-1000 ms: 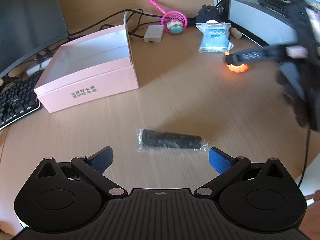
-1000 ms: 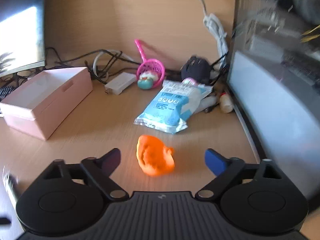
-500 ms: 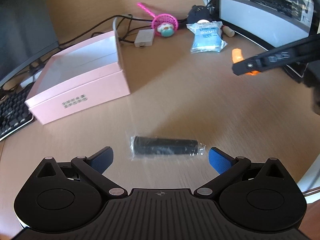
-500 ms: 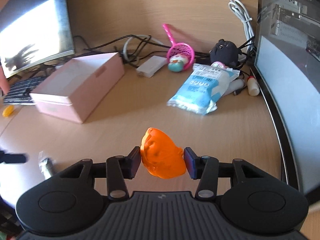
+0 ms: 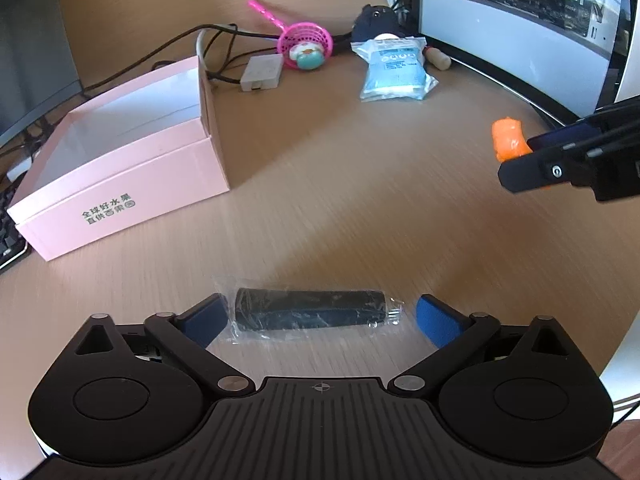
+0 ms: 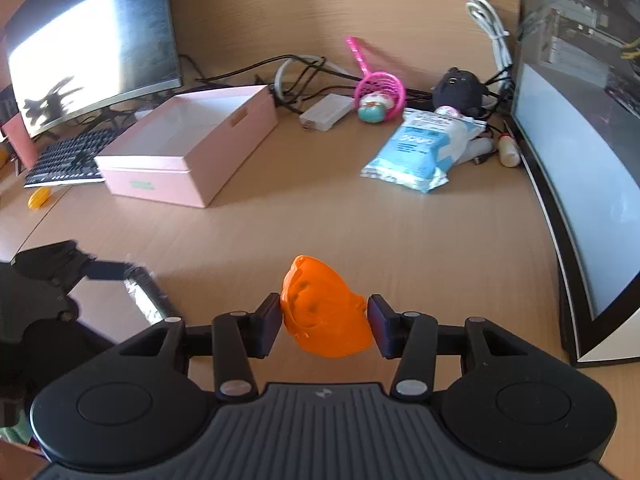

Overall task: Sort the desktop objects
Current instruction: 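Carry the cylinder into the pink box with the left tool while the right tool drops the orange toy in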

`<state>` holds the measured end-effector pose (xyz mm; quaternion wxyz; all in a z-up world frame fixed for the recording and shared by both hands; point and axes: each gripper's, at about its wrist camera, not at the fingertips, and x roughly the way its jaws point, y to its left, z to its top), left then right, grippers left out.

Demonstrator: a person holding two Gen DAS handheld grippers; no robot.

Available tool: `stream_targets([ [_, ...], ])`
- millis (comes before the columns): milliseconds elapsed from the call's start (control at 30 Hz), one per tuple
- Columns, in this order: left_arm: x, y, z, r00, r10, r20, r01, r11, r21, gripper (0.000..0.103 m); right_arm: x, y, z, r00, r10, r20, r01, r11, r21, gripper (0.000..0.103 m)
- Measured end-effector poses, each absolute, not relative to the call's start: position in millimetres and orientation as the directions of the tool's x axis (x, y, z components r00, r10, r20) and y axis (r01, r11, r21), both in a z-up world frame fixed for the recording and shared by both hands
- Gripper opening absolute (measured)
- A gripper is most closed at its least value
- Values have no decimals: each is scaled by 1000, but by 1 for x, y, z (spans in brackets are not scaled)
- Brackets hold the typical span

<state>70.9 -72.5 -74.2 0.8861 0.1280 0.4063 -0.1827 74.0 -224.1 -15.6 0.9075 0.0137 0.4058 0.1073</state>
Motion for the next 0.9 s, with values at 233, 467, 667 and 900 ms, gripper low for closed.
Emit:
stream_targets([
  [233,56,-48,-59,626,-221,-748,401,914,65,89,71,-198,-4,627,260,-734,-261,958,116,47],
  [467,41,-8,-24,684,-209,-699,355,932,70,89,71,-158,11,587,356,-727,-391,911,130,47],
  [667,39,12,7,757,-186,-626,315,944,101,89,71,-128,43,583,447,-678,-525,845,106,47],
  [900,65,31,52,874,-124,-470,219,963,154,89,89,-112,99,672,494,-552,-563,825,53,47],
])
